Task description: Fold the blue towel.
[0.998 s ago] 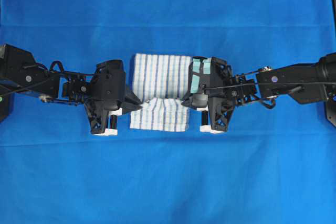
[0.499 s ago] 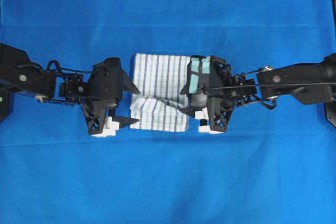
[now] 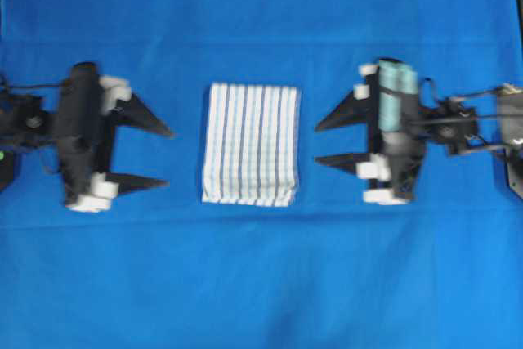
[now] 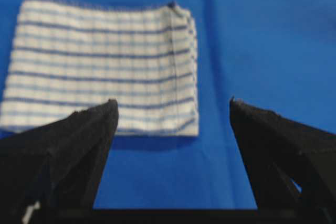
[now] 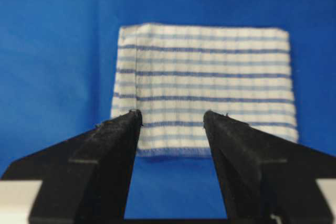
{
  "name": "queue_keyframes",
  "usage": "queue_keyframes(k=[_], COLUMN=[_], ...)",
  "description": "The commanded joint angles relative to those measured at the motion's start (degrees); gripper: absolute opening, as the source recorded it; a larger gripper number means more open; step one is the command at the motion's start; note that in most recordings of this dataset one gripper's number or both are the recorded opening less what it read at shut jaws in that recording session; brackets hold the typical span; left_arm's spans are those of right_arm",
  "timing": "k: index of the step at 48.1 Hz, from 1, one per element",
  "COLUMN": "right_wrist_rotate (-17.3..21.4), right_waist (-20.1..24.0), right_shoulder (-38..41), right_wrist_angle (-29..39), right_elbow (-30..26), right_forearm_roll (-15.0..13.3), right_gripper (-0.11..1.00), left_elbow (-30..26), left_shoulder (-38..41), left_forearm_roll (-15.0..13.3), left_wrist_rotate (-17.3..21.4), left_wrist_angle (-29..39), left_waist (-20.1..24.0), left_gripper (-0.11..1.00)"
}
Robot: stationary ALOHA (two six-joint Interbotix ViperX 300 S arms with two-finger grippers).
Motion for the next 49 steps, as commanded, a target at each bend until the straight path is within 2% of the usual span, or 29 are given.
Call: queue_keyframes(k=[1,14,26,38,49], right_wrist_rotate=[-0.1,-0.2,0.1,0.7,0.8], right_waist=[0.2,0.2,0.0,-2.5,-5.5], right_shoulder=[-5.5,-23.6,-35.2,-38.3,-37.3], right_wrist_angle=[-0.4,-0.8,-4.8,-10.8,-14.7], right_elbow=[1.8,12.0,22.5,30.4,32.4], right_forearm_roll=[-0.4,-1.2,-1.4,-0.4,0.7], right_gripper=[0.57,0.57,0.57,0.57,0.57], left_elbow=[1.8,9.9,15.1,18.6,19.7], left_shoulder=[-6.9,-24.9,-33.9,-37.0,-37.4], left_forearm_roll=[-0.1,0.2,0.2,0.2,0.2], left_wrist_rotate=[0.1,1.3,2.5,2.5,2.4], left_wrist_angle=[-0.2,0.3,1.4,1.7,0.7], left_waist=[-0.2,-0.1,0.7,3.1,4.2], left_gripper=[0.8,0.8,0.8,0.79,0.79])
